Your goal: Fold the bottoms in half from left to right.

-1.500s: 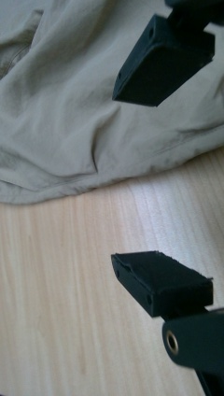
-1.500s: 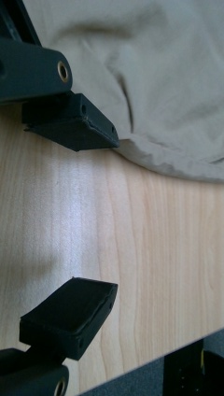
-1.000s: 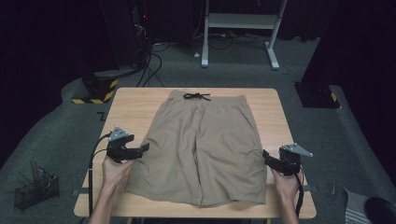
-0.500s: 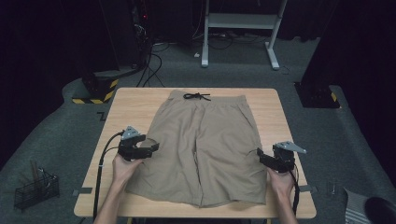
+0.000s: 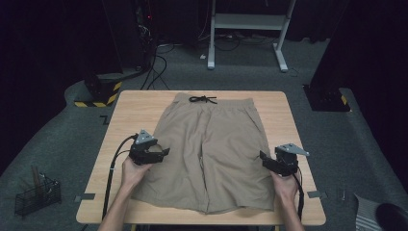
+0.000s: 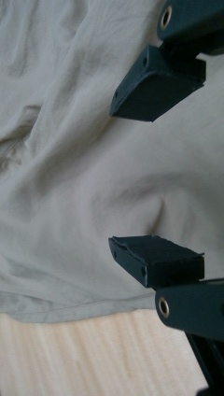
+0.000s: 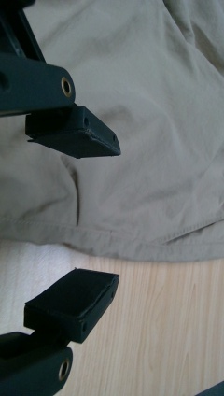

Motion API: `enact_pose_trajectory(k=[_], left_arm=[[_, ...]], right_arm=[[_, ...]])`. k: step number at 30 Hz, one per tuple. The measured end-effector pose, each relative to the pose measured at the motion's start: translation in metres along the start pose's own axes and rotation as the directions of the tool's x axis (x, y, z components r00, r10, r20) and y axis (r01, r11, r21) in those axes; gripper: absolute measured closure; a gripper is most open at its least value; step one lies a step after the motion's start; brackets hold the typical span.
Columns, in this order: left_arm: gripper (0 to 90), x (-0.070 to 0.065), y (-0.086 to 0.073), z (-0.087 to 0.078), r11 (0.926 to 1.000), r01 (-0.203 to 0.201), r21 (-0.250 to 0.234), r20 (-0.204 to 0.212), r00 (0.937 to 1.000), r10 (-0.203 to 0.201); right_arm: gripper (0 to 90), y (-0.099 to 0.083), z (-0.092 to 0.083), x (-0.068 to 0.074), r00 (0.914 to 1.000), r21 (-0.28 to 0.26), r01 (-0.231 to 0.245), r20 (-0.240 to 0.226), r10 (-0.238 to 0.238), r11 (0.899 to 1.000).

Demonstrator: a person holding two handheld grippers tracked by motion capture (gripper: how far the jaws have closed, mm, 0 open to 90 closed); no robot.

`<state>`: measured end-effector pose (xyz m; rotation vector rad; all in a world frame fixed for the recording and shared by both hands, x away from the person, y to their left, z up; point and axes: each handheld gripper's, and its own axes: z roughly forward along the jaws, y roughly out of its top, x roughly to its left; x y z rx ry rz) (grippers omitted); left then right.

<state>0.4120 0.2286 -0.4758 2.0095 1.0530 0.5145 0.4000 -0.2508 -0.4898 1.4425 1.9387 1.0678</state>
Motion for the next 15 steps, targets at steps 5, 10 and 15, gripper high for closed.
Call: enact_pose_trajectory(k=[5, 10, 15], left_arm=[[31.8, -0.006, 0.005, 0.005, 0.9993, -0.038, -0.007, -0.014, 0.9992, 0.037], [31.0, -0.009, 0.008, 0.018, 0.9994, -0.030, 0.015, 0.009, 0.9995, 0.029], [27.4, -0.011, 0.015, 0.027, 0.9992, -0.006, 0.040, 0.038, 0.9993, 0.005]], right_arm=[[32.4, 0.004, 0.003, 0.008, 0.9998, 0.005, 0.016, -0.015, -0.016, 1.000], [32.2, 0.010, 0.006, 0.012, 0.9992, 0.002, 0.025, -0.031, -0.025, 1.000], [32.5, 0.017, 0.010, 0.019, 0.9979, 0.007, 0.034, -0.055, -0.034, 0.999]])
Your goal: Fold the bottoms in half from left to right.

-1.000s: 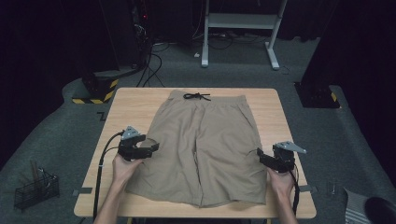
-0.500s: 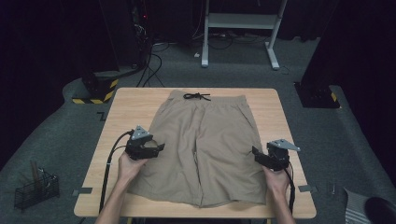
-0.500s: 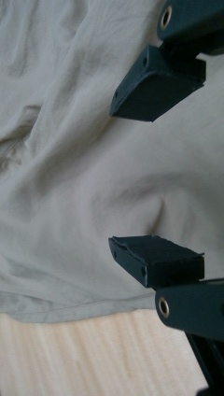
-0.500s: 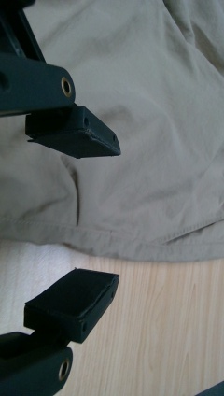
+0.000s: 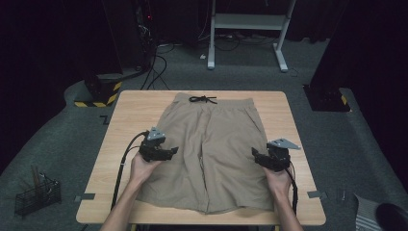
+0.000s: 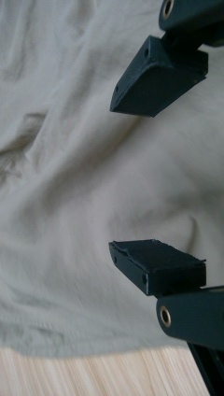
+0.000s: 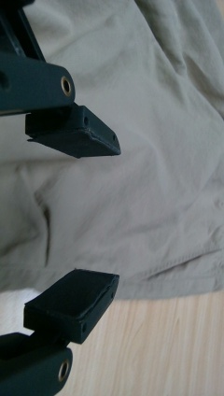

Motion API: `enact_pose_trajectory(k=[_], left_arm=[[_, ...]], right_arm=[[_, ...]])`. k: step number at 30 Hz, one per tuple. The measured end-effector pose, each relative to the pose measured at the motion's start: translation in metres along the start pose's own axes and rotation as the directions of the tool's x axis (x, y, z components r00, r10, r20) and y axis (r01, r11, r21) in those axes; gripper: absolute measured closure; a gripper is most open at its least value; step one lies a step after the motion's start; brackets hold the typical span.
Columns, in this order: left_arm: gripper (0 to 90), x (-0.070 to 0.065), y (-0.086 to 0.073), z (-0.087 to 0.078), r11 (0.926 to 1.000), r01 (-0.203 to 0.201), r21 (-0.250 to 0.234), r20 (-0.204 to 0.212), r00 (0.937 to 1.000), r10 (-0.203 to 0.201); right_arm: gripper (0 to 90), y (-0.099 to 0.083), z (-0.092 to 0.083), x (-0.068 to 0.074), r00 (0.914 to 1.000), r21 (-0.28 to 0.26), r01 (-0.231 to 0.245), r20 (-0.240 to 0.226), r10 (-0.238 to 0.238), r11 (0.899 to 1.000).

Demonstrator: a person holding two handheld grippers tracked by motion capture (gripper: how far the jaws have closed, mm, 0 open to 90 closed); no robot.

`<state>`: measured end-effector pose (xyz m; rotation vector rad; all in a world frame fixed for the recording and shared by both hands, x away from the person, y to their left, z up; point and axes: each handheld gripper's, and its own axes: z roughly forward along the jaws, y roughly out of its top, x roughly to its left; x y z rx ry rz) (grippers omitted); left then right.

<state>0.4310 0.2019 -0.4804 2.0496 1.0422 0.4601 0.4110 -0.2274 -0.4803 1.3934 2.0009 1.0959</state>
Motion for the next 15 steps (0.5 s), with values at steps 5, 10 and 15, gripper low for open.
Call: enact_pose_trajectory(k=[5, 10, 15], left_arm=[[27.9, -0.003, 0.004, 0.012, 1.0000, -0.003, -0.004, -0.014, 0.9999, 0.003], [27.5, 0.000, 0.001, 0.022, 0.9993, 0.022, 0.029, -0.020, 0.9996, -0.022], [27.5, 0.006, -0.005, 0.033, 0.9973, 0.049, 0.055, -0.036, 0.9982, -0.047]], right_arm=[[32.4, 0.008, 0.013, 0.012, 0.9993, 0.020, 0.031, -0.024, -0.030, 0.999], [32.7, 0.011, 0.028, 0.022, 0.9976, 0.041, 0.053, -0.047, -0.051, 0.998], [32.9, 0.006, 0.044, 0.027, 0.9967, 0.087, 0.065, -0.054, -0.060, 0.994]])
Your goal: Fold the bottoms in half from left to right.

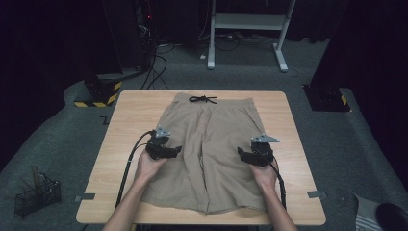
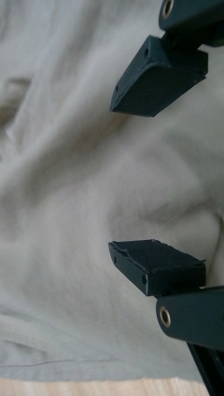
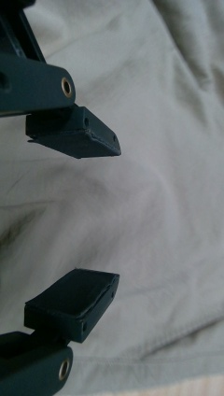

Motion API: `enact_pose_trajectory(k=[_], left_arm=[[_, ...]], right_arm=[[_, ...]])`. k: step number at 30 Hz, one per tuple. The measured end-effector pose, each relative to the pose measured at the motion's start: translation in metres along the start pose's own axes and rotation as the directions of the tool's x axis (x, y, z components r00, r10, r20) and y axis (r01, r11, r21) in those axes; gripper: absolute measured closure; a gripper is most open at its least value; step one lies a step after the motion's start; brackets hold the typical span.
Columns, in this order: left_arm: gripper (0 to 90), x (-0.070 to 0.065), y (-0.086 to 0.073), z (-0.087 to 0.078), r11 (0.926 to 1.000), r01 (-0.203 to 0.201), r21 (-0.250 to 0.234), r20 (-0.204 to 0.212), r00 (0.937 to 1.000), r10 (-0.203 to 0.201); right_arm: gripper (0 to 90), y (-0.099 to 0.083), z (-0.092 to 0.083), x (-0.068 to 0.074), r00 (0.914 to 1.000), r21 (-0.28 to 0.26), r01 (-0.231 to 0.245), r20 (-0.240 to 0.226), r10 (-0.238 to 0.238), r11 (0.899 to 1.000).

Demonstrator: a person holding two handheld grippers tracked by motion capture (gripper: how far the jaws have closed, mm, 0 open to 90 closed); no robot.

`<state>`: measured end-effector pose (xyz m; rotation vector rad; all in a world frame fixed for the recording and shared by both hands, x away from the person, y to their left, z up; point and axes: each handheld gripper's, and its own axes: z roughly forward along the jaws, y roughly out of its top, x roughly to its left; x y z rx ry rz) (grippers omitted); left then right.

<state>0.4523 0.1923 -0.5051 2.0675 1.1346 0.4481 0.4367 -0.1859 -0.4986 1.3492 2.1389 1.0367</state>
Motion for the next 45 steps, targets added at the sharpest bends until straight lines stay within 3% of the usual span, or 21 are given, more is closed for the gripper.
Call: enact_pose_trajectory(k=[6, 10, 16, 21, 30, 45], left_arm=[[27.1, 0.000, -0.004, 0.008, 0.9993, -0.006, 0.037, -0.032, 0.9995, 0.007], [26.3, -0.004, -0.006, 0.010, 0.9975, -0.035, 0.061, -0.053, 0.9979, 0.038], [26.8, -0.001, -0.011, 0.011, 0.9987, -0.016, 0.048, -0.055, 0.9983, 0.019], [27.1, 0.000, -0.016, 0.008, 0.9993, -0.013, 0.035, -0.054, 0.9984, 0.015], [29.3, -0.001, -0.027, 0.003, 0.9997, -0.009, -0.025, -0.061, 0.9981, 0.007], [31.1, -0.008, -0.037, -0.007, 0.9996, -0.003, -0.028, -0.070, 0.9976, 0.001]], right_arm=[[32.9, -0.004, 0.010, 0.002, 0.9998, 0.031, 0.015, 0.011, -0.015, 0.999], [33.1, -0.007, 0.014, 0.004, 0.9995, 0.043, 0.024, 0.019, -0.025, 0.999], [33.1, -0.014, 0.018, 0.002, 0.9995, 0.060, 0.019, 0.023, -0.020, 0.998], [33.0, -0.015, 0.018, 0.004, 0.9982, 0.070, 0.044, 0.038, -0.047, 0.997], [32.4, -0.019, 0.016, 0.003, 0.9981, 0.059, 0.052, 0.030, -0.053, 0.997], [32.5, -0.023, 0.011, 0.003, 0.9978, 0.059, 0.058, 0.028, -0.060, 0.997]])
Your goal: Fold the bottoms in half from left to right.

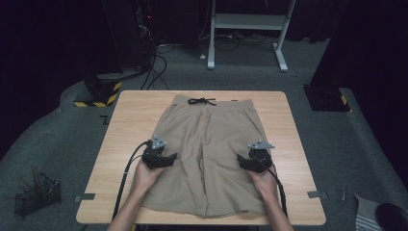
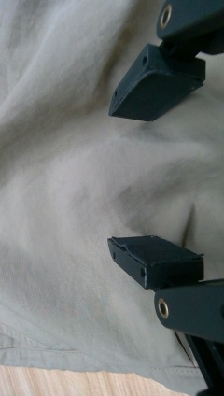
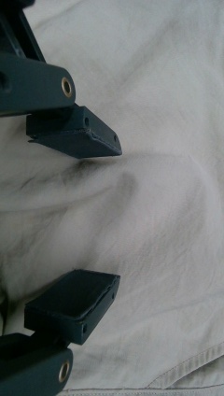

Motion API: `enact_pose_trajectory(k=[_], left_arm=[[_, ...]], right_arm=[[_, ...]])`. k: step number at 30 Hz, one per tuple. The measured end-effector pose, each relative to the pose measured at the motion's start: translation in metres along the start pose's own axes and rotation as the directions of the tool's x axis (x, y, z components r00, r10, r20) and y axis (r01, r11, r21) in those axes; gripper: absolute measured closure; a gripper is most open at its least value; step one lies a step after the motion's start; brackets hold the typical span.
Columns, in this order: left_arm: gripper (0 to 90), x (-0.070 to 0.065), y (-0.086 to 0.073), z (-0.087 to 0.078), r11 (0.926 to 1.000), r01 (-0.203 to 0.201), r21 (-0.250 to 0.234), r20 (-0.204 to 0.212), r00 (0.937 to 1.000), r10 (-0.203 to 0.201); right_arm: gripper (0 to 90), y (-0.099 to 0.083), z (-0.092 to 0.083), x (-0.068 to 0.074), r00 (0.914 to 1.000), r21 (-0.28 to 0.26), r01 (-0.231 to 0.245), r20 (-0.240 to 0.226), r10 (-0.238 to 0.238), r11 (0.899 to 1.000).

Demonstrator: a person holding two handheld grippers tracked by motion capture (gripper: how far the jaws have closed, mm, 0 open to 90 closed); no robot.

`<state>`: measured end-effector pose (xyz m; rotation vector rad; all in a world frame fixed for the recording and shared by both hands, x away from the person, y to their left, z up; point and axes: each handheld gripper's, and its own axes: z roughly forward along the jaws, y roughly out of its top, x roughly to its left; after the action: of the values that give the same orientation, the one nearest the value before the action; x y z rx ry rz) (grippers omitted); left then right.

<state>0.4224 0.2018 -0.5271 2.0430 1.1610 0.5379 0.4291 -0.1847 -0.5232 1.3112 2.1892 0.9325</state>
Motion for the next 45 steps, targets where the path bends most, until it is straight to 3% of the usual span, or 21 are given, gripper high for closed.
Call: enact_pose_trajectory(k=[45], left_arm=[[29.6, -0.034, -0.035, -0.040, 1.0000, 0.003, -0.001, 0.002, 1.0000, -0.003]], right_arm=[[32.7, -0.036, -0.039, 0.023, 0.9995, -0.003, 0.022, -0.023, -0.022, 1.000]])
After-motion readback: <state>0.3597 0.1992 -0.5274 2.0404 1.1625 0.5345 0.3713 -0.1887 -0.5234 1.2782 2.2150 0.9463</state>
